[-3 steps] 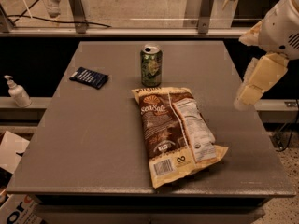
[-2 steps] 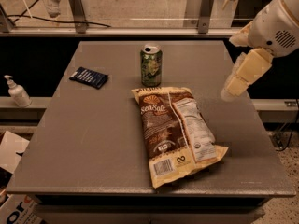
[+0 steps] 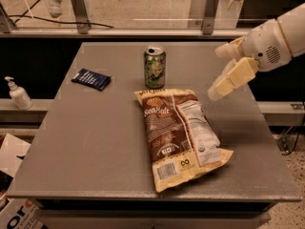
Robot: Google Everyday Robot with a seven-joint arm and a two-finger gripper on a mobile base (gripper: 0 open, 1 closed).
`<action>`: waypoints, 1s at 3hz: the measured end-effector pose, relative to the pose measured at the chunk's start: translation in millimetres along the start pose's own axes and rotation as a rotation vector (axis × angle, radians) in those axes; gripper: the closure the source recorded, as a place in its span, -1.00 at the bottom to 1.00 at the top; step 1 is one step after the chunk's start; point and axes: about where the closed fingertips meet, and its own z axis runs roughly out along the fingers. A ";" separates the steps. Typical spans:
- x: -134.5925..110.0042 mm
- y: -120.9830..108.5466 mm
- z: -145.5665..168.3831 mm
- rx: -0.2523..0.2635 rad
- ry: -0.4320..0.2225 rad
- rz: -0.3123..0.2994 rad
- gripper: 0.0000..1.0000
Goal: Pick green can
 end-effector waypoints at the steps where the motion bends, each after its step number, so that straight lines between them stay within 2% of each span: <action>1: -6.7 2.8 2.7 -0.015 -0.029 0.000 -1.00; 2: -7.9 5.3 8.3 -0.023 -0.038 -0.009 -1.00; 3: -15.8 0.5 30.6 -0.007 -0.057 -0.012 -1.00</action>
Offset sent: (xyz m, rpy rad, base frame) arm -0.0005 0.0080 0.0044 0.0426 -0.0005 0.0111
